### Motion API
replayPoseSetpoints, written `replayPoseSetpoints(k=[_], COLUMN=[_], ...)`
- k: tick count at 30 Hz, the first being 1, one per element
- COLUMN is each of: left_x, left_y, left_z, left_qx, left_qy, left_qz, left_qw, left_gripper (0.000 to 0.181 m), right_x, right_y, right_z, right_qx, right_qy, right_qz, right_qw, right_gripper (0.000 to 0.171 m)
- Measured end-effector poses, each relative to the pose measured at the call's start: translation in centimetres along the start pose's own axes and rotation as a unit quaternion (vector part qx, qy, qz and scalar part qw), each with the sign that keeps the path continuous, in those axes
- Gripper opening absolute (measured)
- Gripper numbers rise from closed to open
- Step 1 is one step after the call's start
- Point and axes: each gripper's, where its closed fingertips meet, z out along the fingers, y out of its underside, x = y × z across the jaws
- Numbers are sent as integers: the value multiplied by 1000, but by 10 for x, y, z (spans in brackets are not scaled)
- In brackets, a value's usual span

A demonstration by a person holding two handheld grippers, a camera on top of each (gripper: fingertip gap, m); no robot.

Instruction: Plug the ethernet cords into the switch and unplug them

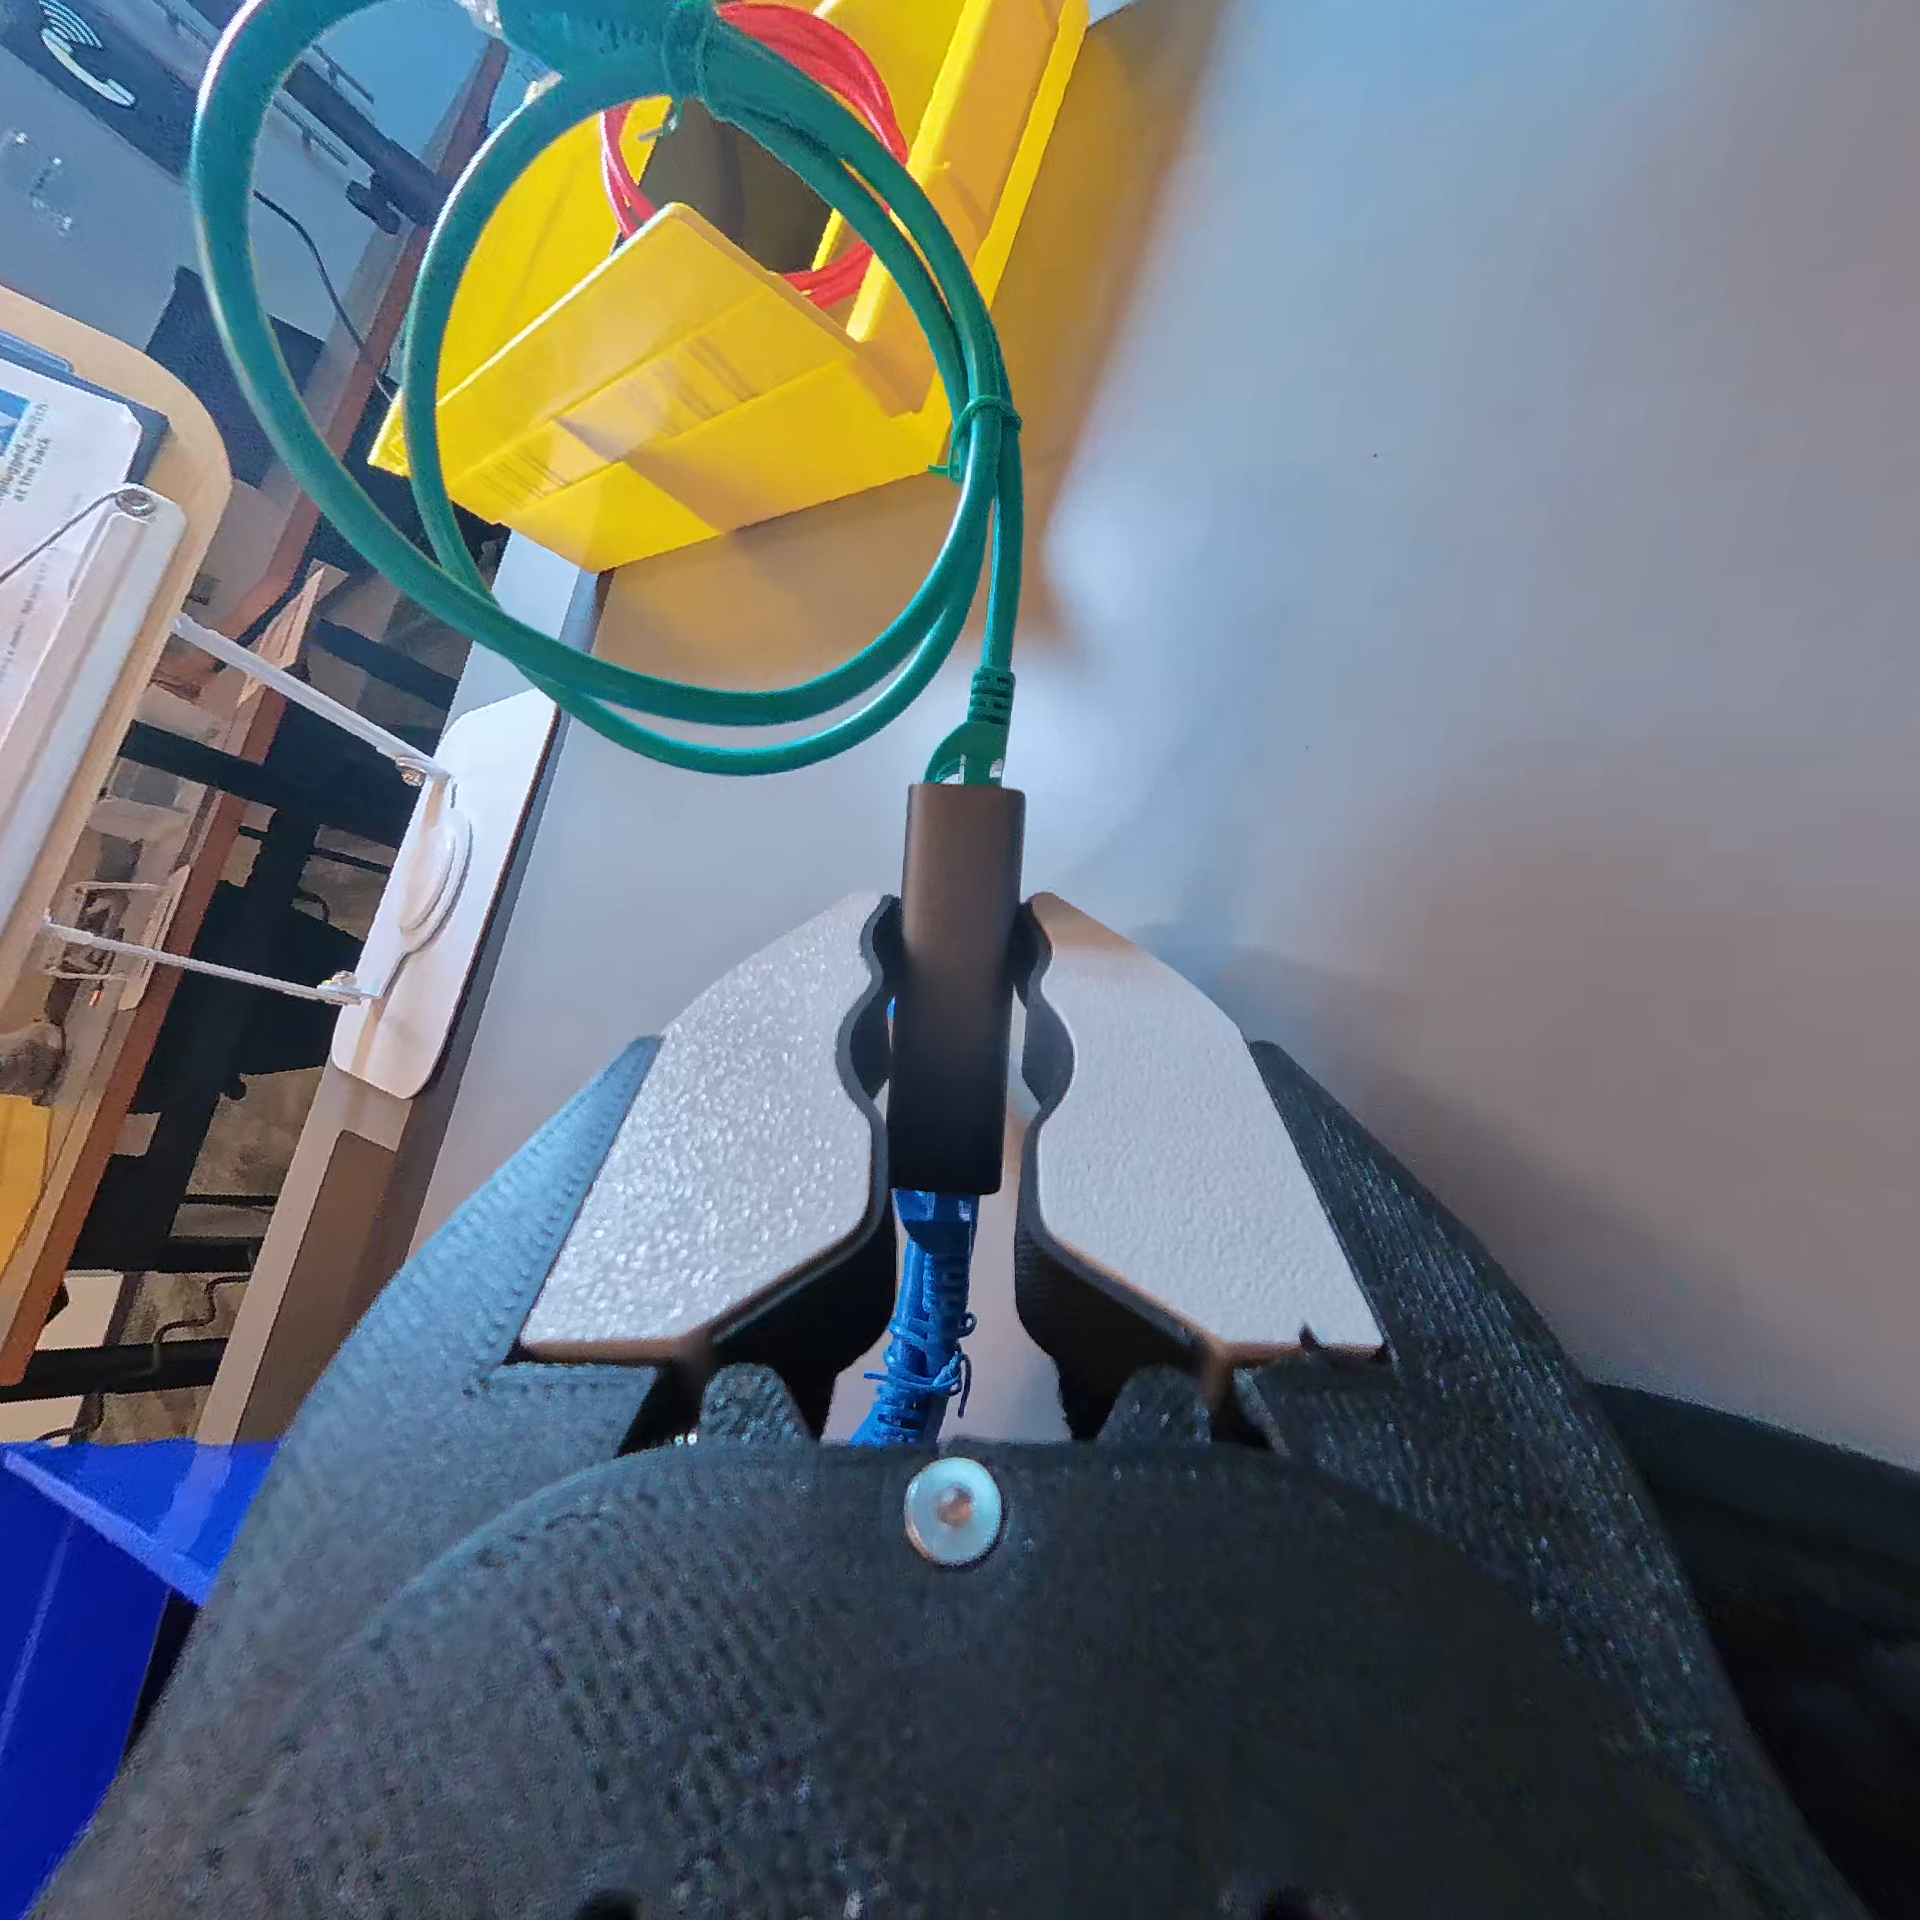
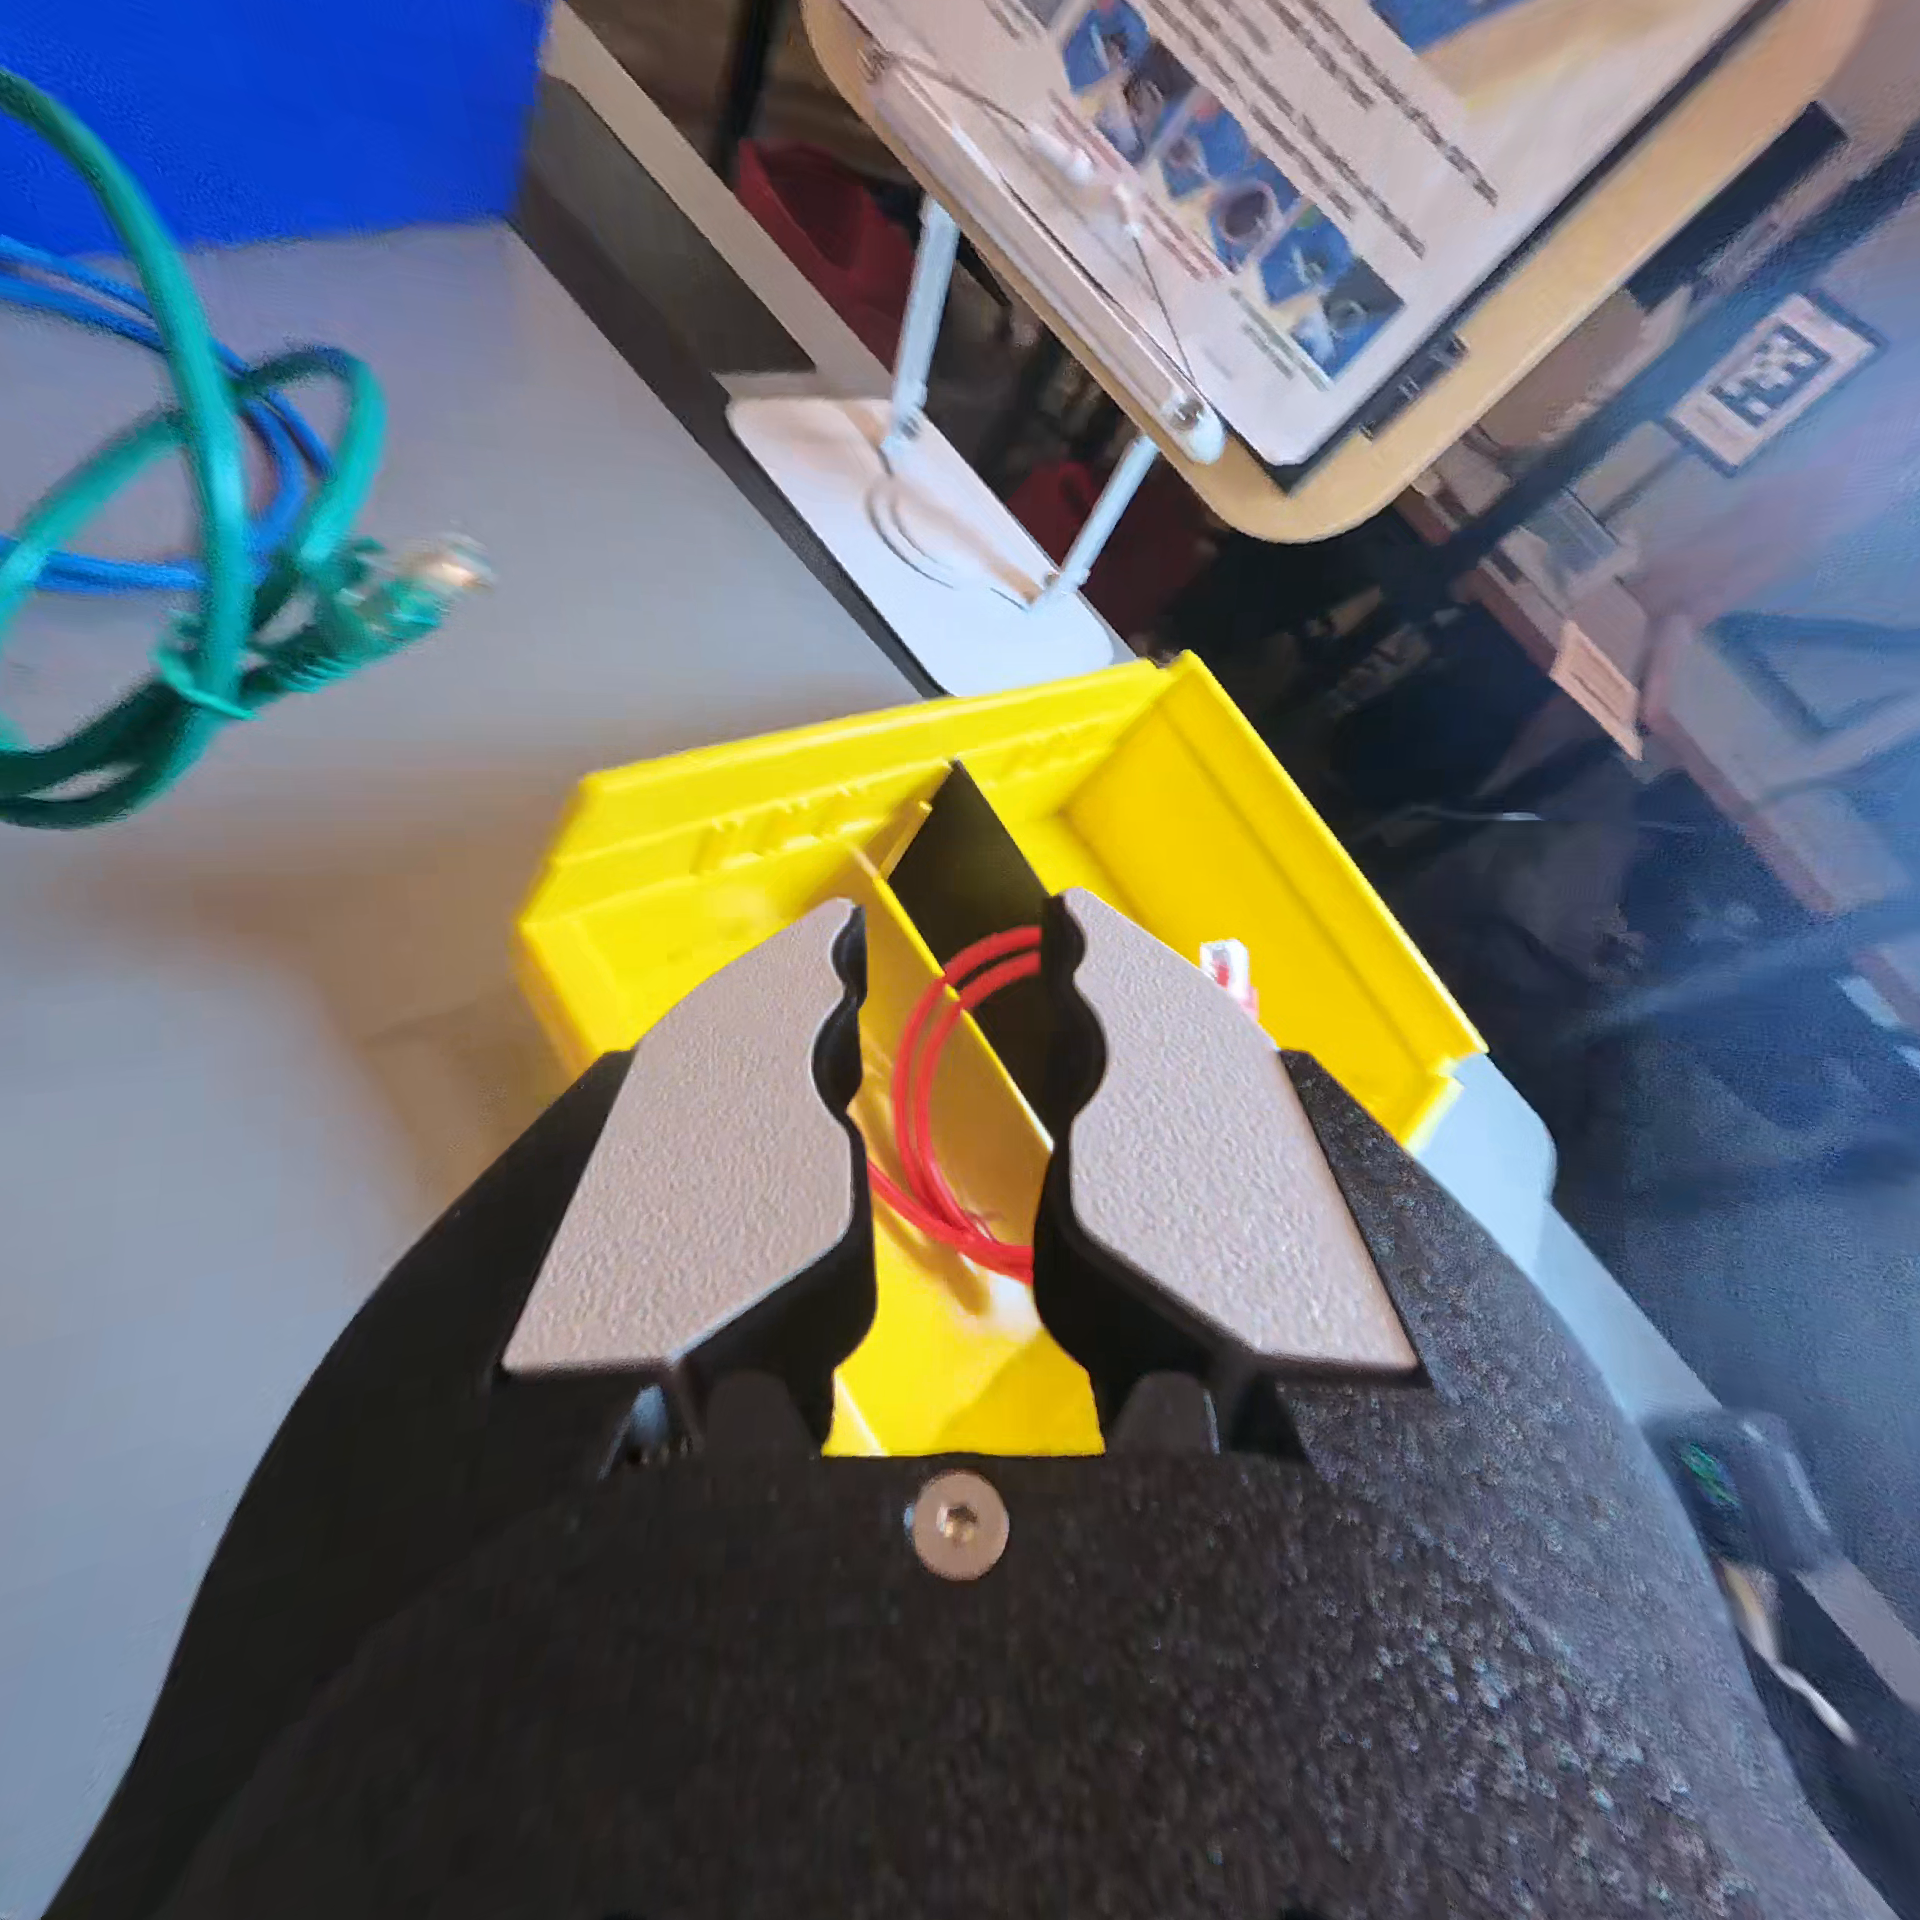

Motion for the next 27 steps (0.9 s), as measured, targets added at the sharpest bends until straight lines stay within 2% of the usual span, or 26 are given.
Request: replayPoseSetpoints(k=[5, 8, 11, 13, 16, 20, 24, 25, 27], left_x=[5, 9, 13, 14, 15, 15, 14, 13, 10], left_y=[1, 1, 2, 4, 4, 4, 3, 2, 1], left_z=[3, 6, 7, 8, 8, 8, 7, 6, 5], left_qx=[-6, -10, -15, -17, -16, -16, -17, -17, -15], left_qy=[7, 13, 16, 19, 23, 24, 19, 16, 10], left_qz=[10, 13, 20, 21, 20, 19, 22, 20, 11], left_qw=[1000, 1000, 1000, 999, 999, 999, 999, 1000, 1000], left_gripper=[21, 21, 21, 21, 21, 21, 21, 21, 21], right_x=[51, 72, 86, 85, 83, 56, 47, 49, 53], right_y=[55, 90, 109, 114, 103, 86, 126, 131, 117], right_z=[15, 40, 64, 74, 70, 53, 58, 60, 63], right_qx=[-135, -213, -267, -284, -287, -282, -374, -385, -349], right_qy=[98, 89, 76, 46, -5, -105, -76, -55, -19], right_qz=[-44, -47, -79, -78, -63, -14, -111, -132, -124], right_qw=[985, 972, 957, 955, 956, 954, 918, 912, 929], right_gripper=[32, 37, 37, 16, 15, 14, 17, 26, 35])
